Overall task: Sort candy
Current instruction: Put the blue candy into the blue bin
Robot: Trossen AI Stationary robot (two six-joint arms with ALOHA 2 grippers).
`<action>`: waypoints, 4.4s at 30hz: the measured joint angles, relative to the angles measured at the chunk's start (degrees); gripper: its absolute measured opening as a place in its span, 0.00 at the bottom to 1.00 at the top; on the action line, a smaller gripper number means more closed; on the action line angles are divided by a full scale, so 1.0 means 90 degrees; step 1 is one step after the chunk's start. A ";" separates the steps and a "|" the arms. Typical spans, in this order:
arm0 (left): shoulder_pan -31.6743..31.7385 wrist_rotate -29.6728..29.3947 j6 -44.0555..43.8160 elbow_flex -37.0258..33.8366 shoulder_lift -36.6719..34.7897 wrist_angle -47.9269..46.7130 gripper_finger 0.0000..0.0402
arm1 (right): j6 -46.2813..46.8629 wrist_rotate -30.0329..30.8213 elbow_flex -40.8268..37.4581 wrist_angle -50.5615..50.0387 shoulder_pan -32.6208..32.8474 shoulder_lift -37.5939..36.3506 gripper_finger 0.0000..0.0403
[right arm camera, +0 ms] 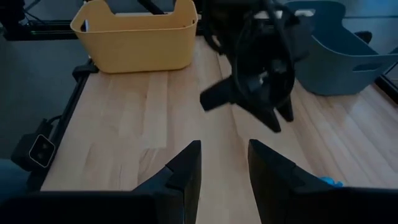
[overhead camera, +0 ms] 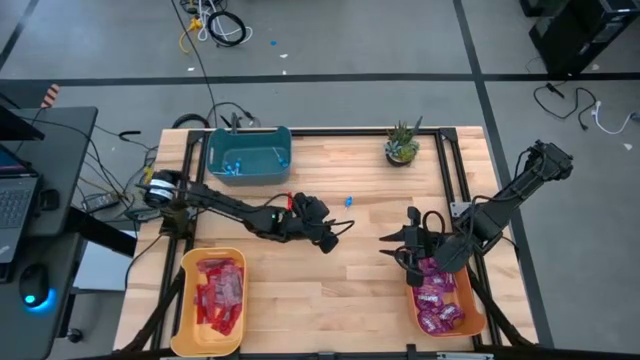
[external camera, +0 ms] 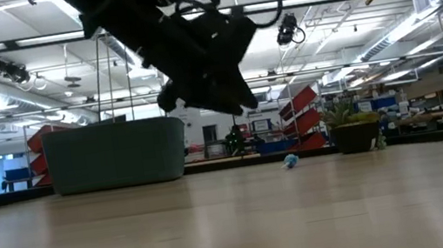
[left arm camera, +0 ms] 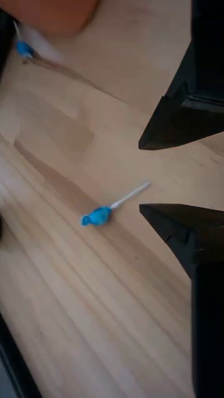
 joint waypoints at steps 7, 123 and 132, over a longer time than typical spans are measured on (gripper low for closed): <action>0.0085 -0.0032 0.0009 0.0000 0.0504 0.0461 0.38 | -0.0036 0.0196 0.0000 0.0000 0.0023 0.0002 0.29; 0.0629 -0.0116 0.0476 -0.0007 0.2128 0.2680 0.01 | -0.0208 0.0369 0.0000 0.0253 -0.0087 0.0002 0.29; 0.0402 0.0224 0.0543 -0.0015 0.2127 0.3300 0.00 | -0.0228 0.0844 0.0000 0.0272 0.0061 -0.0137 0.29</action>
